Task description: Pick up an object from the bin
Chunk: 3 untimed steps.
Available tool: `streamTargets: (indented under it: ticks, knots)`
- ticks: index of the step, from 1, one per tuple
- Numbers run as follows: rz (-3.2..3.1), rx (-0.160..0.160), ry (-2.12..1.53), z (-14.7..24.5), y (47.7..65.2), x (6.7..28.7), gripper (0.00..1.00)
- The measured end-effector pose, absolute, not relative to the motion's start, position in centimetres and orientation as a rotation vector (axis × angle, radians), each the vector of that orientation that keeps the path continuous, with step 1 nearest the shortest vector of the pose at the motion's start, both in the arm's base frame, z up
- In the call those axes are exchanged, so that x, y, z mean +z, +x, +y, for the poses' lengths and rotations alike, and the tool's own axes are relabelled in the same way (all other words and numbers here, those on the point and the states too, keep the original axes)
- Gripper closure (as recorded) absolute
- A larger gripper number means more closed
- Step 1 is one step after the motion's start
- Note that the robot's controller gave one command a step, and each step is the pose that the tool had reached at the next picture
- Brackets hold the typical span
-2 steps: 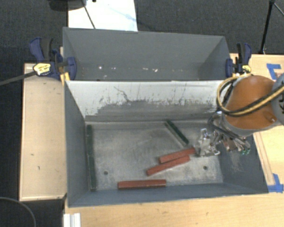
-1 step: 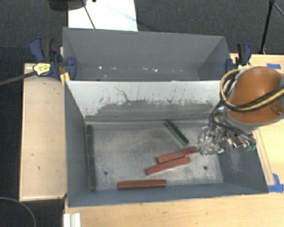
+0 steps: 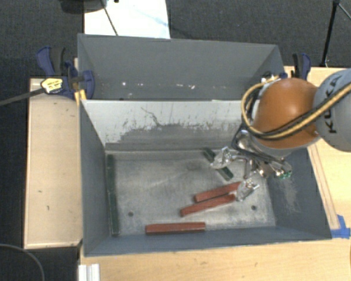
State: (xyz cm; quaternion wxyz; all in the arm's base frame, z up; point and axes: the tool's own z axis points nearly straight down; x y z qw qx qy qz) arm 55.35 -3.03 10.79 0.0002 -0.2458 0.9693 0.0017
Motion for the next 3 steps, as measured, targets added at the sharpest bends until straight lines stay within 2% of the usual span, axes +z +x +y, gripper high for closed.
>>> streamTargets:
  ticks: [1, 2, 3]
  knots:
    - [3.045, 0.001, -0.763, -3.2, 55.4, 10.9, 0.00]
    - [2.944, -0.003, -1.082, -3.3, 55.3, 7.4, 1.00]
    - [2.945, -0.002, -1.080, -3.3, 55.3, 7.4, 1.00]
